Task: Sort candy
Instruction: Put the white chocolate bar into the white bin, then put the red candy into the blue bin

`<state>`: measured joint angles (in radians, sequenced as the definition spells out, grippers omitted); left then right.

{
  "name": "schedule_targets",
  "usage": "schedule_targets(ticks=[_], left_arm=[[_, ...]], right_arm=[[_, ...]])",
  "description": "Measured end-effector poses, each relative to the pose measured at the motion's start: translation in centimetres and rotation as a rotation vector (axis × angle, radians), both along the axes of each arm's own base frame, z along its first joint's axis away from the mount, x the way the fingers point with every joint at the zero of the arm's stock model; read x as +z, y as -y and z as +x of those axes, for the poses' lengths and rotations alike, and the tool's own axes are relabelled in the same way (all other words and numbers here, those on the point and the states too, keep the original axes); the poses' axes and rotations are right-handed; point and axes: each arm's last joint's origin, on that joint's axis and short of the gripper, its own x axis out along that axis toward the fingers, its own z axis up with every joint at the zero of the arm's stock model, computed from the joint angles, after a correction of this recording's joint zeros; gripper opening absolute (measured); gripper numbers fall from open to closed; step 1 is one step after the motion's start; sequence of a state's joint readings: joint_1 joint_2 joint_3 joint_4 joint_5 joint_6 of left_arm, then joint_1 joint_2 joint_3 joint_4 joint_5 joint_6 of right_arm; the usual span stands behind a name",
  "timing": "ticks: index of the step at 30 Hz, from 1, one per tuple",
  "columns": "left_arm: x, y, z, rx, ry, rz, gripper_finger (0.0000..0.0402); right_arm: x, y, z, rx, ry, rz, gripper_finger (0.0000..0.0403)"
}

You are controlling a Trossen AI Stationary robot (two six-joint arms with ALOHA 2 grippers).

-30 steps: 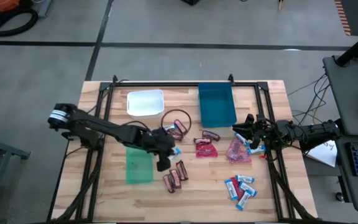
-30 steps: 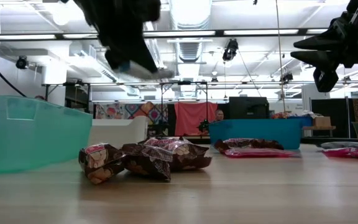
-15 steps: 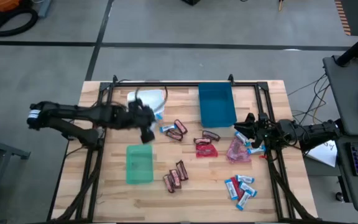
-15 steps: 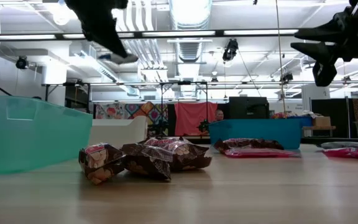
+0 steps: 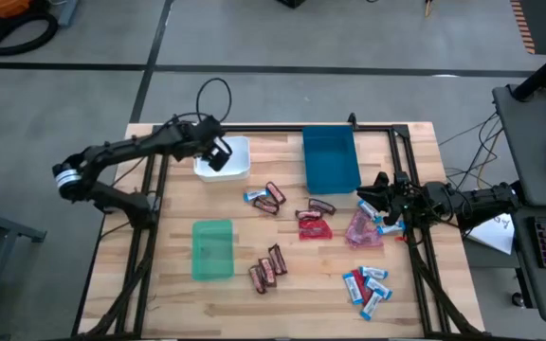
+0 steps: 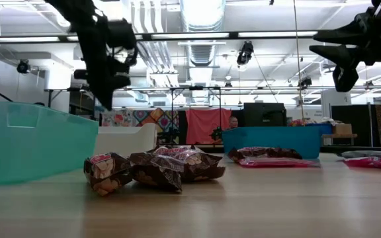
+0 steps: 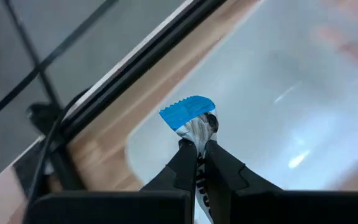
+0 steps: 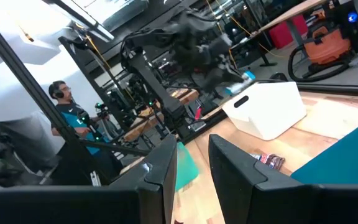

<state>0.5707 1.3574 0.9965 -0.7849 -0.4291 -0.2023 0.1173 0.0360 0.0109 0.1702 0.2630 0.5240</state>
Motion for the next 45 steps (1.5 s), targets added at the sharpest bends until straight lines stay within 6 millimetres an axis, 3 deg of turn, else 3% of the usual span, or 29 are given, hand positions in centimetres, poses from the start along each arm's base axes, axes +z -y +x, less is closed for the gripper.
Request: schedule_targets(ticks=[5,11,20,27,30,33,38,45], left_arm=[[-1.9,-1.3,0.3,0.033,-0.064,-0.043,0.0004],[-3.2,-1.7,0.9,0.004,-0.124,-0.071,0.0047],[-1.8,-1.1,0.5,-0.036,-0.098,-0.037,0.0112],[2.0,2.9,0.6,-0.208,0.074,0.050,0.0111],[3.8,5.6,1.0,-0.417,0.222,0.054,0.0104],[4.8,8.4,0.9,-0.696,0.398,0.026,0.0096],[4.2,11.7,-0.4,-1.067,0.637,-0.001,0.0089],[2.5,12.7,-1.9,-1.081,0.800,0.067,0.0088]], right_arm=[[0.0,0.0,0.0,0.000,0.000,0.000,0.0086],[0.0,0.0,0.0,-0.001,0.000,0.000,0.0086],[0.0,0.0,0.0,0.001,0.001,0.010,0.0086],[-0.1,0.2,0.0,-0.075,-0.008,0.018,0.0086],[-0.2,0.6,-0.1,-0.214,-0.020,0.031,0.0086],[-0.2,0.6,-0.1,-0.228,-0.018,0.061,0.0086],[-0.5,0.5,0.3,-0.188,-0.039,0.127,0.0086],[-1.7,0.2,1.3,-0.140,-0.166,0.274,0.0086]])
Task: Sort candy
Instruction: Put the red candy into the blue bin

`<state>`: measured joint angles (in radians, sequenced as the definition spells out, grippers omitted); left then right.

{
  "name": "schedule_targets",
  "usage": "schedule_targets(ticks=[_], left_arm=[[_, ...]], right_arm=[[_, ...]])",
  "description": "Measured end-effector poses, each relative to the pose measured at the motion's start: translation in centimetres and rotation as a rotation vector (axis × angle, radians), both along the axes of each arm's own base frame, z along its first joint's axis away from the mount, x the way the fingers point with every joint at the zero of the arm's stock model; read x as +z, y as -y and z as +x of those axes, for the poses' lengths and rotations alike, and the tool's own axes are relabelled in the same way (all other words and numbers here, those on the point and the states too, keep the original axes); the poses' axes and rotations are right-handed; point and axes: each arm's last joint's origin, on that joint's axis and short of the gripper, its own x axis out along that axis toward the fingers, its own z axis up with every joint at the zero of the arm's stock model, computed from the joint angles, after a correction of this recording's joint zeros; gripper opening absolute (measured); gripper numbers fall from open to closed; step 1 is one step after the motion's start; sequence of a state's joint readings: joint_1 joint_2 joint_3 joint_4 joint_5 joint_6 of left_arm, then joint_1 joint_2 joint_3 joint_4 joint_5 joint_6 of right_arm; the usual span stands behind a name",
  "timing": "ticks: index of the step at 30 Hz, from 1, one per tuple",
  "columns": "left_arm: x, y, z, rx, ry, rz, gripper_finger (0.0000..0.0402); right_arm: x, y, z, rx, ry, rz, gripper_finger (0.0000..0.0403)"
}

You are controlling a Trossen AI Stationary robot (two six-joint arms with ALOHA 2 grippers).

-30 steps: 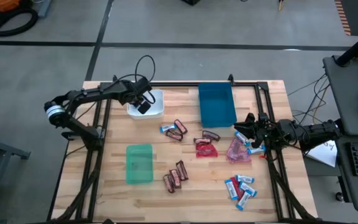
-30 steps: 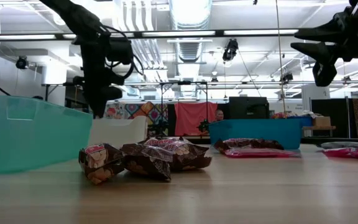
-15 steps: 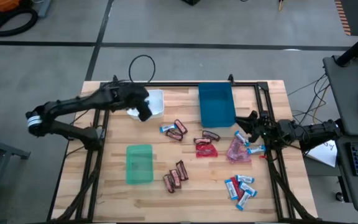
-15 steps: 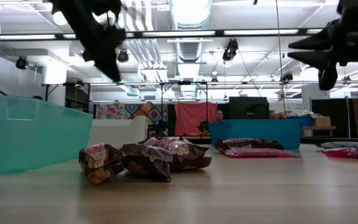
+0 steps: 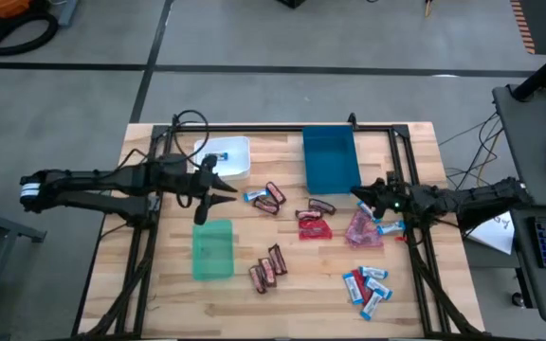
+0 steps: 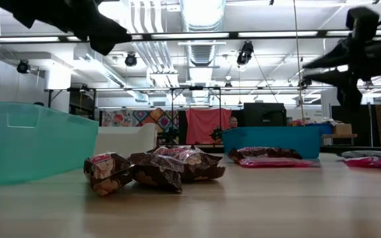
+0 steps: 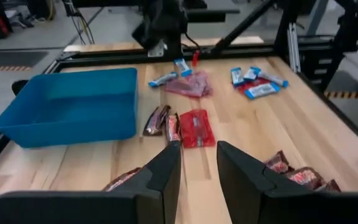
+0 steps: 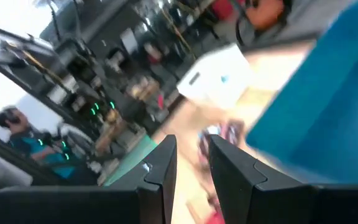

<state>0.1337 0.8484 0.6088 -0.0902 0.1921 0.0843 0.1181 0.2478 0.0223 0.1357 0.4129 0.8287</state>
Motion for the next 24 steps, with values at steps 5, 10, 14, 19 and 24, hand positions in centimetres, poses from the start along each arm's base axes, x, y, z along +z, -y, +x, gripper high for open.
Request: schedule_targets(ticks=[5,10,14,19,24], left_arm=[[-0.4,0.0,-0.4,0.013,0.024,-0.012,0.0088],[-0.3,0.0,-0.5,0.042,0.028,-0.006,0.0088],[-0.3,0.0,-0.5,0.042,0.027,-0.007,0.0088],[-0.4,0.0,-0.5,0.041,0.025,-0.004,0.0088],[-0.4,0.0,-0.5,0.041,0.025,-0.003,0.0088]], right_arm=[[0.3,-0.3,1.7,0.005,-0.222,0.101,0.0086],[1.1,-0.6,3.0,-0.035,-0.536,0.234,0.0086],[2.3,-1.1,4.4,-0.038,-0.763,0.335,0.0086],[3.2,-1.8,7.2,0.031,-1.002,0.412,0.0086],[3.2,-2.5,9.7,0.078,-1.245,0.446,0.0086]])
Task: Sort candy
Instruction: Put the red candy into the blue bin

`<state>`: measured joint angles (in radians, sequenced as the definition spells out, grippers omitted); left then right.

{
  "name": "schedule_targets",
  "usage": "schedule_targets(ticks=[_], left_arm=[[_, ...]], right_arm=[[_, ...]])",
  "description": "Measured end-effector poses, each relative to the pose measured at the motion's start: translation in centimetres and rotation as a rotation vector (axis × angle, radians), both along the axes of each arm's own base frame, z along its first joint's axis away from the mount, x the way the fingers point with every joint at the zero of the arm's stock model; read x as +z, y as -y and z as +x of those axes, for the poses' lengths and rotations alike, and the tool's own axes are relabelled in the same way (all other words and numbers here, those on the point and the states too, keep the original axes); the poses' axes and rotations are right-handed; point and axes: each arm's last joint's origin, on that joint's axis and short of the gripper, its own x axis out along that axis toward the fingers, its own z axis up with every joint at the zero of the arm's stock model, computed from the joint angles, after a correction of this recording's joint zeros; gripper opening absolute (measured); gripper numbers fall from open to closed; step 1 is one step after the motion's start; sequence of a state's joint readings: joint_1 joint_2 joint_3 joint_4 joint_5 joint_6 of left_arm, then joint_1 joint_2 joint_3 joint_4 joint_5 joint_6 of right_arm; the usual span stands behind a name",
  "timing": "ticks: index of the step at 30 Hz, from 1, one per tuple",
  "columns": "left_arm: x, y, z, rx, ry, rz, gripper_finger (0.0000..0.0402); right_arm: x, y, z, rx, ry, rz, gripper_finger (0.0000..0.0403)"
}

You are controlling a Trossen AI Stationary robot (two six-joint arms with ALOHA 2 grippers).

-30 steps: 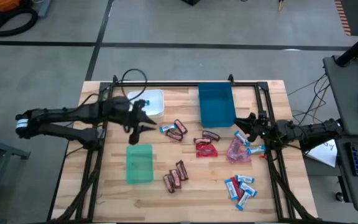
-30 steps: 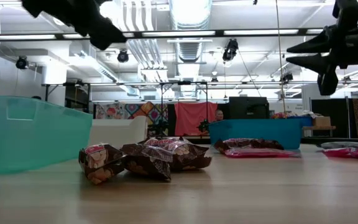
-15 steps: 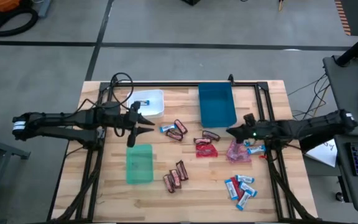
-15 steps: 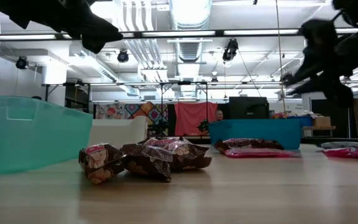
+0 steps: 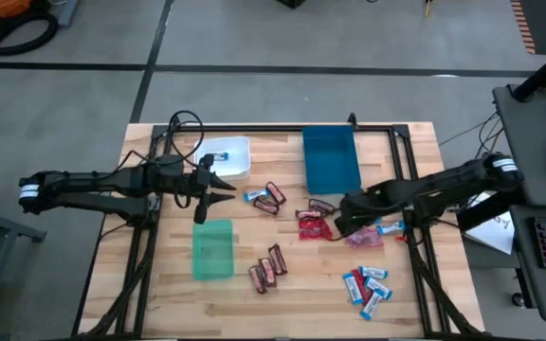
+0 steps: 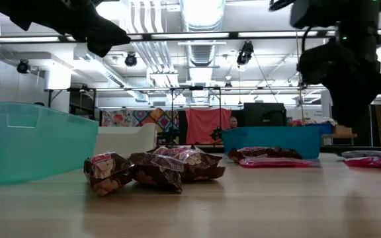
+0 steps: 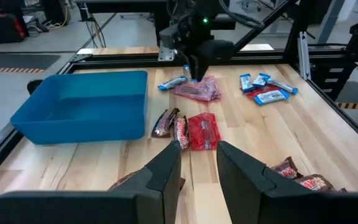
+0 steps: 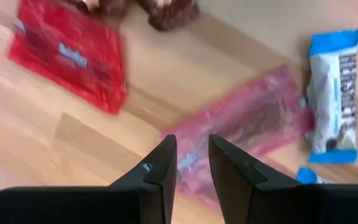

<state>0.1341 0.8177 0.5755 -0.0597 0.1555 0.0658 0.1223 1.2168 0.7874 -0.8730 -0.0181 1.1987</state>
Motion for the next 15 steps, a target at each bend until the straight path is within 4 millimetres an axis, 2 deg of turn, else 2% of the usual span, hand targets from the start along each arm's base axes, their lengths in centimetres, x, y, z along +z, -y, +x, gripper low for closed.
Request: schedule_targets(ticks=[4,9,15], left_arm=[[0.0,0.0,0.0,0.000,-0.001,0.000,0.0088],[-0.1,0.0,0.0,-0.001,-0.007,0.002,0.0088],[-0.2,0.0,0.0,-0.001,-0.014,0.002,0.0088]], right_arm=[[-0.6,-0.3,1.4,0.006,-0.167,-0.009,0.0086],[-1.3,-0.5,2.5,0.023,-0.296,0.020,0.0093],[-1.8,-0.7,3.2,0.038,-0.313,0.029,0.0153]])
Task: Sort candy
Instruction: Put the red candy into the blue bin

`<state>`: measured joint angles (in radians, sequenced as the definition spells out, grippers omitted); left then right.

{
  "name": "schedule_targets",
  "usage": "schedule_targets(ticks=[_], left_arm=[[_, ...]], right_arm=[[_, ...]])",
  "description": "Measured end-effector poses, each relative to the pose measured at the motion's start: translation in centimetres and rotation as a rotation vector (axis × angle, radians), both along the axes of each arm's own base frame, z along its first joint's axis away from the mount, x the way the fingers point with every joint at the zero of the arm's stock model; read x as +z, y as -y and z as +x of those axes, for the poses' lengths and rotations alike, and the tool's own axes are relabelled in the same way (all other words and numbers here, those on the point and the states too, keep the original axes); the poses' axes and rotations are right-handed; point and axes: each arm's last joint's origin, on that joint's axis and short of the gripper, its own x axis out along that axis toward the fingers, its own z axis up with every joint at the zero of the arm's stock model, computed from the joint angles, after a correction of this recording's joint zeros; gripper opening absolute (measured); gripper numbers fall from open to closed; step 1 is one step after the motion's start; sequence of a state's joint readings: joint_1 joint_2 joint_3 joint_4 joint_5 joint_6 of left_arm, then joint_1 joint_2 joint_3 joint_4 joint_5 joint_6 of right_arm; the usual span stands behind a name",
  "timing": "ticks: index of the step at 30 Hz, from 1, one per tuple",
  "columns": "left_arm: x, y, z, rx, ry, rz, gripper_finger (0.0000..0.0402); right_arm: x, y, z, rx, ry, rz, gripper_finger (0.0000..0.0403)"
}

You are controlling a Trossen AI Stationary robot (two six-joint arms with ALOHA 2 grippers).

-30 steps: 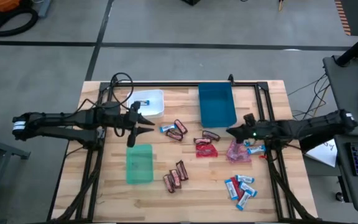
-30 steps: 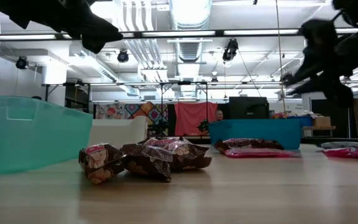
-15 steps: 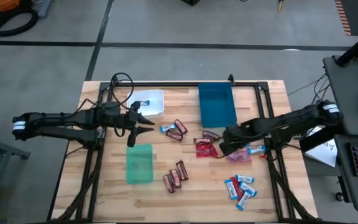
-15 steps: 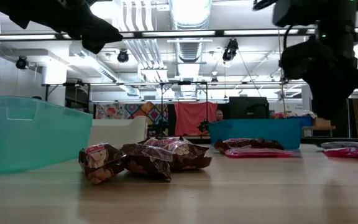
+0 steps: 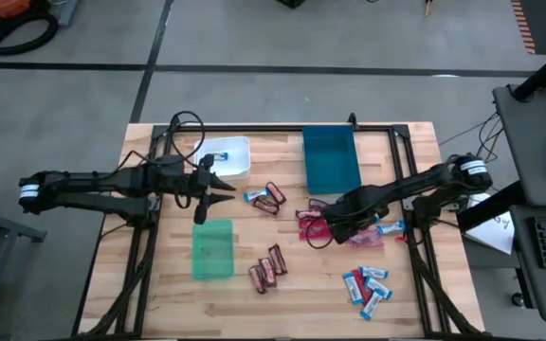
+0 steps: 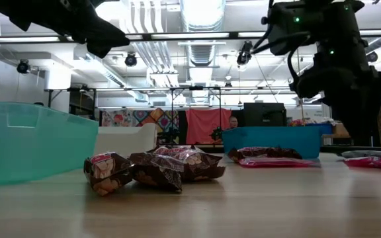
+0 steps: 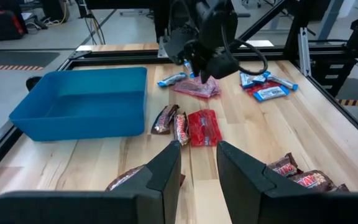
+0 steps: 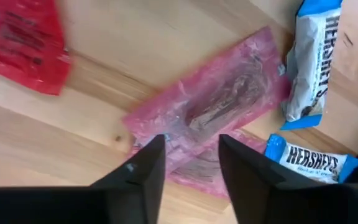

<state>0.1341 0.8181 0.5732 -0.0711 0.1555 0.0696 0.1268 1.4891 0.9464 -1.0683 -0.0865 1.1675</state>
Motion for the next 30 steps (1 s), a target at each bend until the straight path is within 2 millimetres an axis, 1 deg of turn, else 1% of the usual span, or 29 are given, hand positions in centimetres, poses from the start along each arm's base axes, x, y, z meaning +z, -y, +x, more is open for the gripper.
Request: schedule_targets(ticks=[4,6,11,15,19,23,26,30], left_arm=[[-0.3,0.0,0.0,0.000,-0.007,-0.001,0.0088],[-0.4,0.0,0.0,0.000,-0.011,-0.001,0.0088],[-0.6,0.0,-0.1,0.000,-0.018,-0.002,0.0088],[-0.7,0.0,-0.1,0.000,-0.020,-0.002,0.0088],[-0.7,0.0,-0.1,0.000,-0.020,-0.002,0.0088],[-0.7,0.0,-0.1,0.000,-0.018,-0.002,0.0088],[-0.7,0.0,-0.1,0.015,-0.018,0.003,0.0088],[-0.6,0.0,-0.1,0.015,-0.017,0.003,0.0088]], right_arm=[[-0.4,0.1,-0.3,0.001,-0.011,-0.008,0.0206],[-0.6,0.1,-0.4,0.000,-0.014,-0.034,0.0224],[-1.3,0.2,-0.4,-0.021,0.024,-0.061,0.0234],[-2.3,0.2,-0.3,-0.050,0.081,-0.055,0.0235],[-3.0,0.3,-0.7,-0.112,0.068,-0.063,0.0235],[-3.4,0.4,-1.1,-0.133,0.066,-0.087,0.0228],[-3.7,0.4,-1.0,-0.135,0.095,-0.086,0.0208],[-3.8,0.4,-0.8,-0.135,0.123,-0.101,0.0159]])
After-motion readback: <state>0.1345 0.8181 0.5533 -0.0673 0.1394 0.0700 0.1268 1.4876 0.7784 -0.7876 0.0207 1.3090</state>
